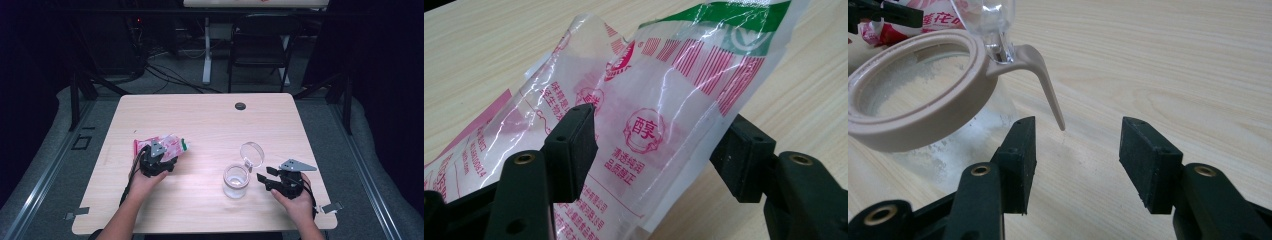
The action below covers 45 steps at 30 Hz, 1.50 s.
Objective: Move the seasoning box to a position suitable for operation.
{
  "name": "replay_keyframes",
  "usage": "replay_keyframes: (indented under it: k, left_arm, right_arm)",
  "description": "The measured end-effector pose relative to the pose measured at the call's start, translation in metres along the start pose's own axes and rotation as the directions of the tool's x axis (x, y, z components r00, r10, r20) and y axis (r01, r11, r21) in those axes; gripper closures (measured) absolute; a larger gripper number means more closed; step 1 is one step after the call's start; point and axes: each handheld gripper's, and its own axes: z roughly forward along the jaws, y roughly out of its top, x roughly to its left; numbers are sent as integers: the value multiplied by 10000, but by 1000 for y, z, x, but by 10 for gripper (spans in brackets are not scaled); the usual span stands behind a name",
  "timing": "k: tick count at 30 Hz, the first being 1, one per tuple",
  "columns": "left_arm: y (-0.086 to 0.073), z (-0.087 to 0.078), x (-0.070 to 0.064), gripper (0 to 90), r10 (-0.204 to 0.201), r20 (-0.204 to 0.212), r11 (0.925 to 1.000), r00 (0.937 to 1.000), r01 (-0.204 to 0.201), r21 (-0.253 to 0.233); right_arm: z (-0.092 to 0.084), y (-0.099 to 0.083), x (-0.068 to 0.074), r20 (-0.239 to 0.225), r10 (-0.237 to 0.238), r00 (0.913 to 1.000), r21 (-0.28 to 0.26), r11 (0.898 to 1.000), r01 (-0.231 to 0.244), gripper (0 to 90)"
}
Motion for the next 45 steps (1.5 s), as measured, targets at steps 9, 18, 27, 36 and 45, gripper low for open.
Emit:
replay_keyframes:
  k: [9, 18, 27, 36, 45]
  left_arm:
    - [5, 11, 1, 394, 296, -127, 9975, 9995, -287, 651]
    - [8, 17, 1, 434, 311, -696, 9979, 9971, -270, 597]
    - [9, 18, 4, 523, -247, -897, 9976, 9957, 303, 615]
    - [9, 16, 6, 704, -442, -782, 9961, 9960, 499, 728]
    - [10, 2, 16, 847, -1340, -437, 9899, 9900, 1358, 405]
  right_arm:
    - [-4, -3, 2, -148, -20, 9999, 133, 9999, 22, 516]
    - [-10, -2, 6, -753, 198, 9970, 606, 9980, -152, 595]
    - [-11, -2, 11, -1348, 656, 9887, 1345, 9898, -473, 672]
    - [-8, -3, 12, -1349, 691, 9884, 1535, 9870, -480, 661]
    - [-8, -1, 11, -1393, 657, 9881, 1427, 9887, -456, 650]
